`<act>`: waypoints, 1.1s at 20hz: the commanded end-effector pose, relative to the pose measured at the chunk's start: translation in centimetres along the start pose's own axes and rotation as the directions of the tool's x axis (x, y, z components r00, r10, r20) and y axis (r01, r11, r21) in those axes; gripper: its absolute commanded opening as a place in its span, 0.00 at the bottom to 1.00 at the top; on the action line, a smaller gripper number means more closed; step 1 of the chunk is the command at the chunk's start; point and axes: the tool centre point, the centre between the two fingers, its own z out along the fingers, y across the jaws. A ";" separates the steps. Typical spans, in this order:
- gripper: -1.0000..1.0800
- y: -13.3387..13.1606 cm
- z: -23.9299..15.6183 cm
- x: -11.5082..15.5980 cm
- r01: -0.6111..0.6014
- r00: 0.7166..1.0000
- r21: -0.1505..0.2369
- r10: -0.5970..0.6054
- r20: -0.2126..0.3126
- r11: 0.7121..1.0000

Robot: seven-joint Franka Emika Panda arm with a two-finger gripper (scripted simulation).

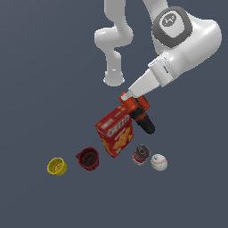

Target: Pick up a designated object from a clutter of objects.

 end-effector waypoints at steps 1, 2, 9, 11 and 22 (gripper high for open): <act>0.00 0.6 -0.6 -2.5 -0.005 1.000 -0.003 0.005 -0.004 1.000; 0.00 0.7 -0.8 -3.5 -0.005 1.000 -0.003 0.005 -0.004 1.000; 0.00 1.7 -1.9 -9.0 -0.005 1.000 -0.002 0.005 -0.004 1.000; 0.00 2.0 -2.2 -10.2 -0.005 1.000 -0.002 0.005 -0.004 1.000; 0.00 2.7 -2.8 -13.2 -0.005 1.000 -0.004 0.005 -0.004 1.000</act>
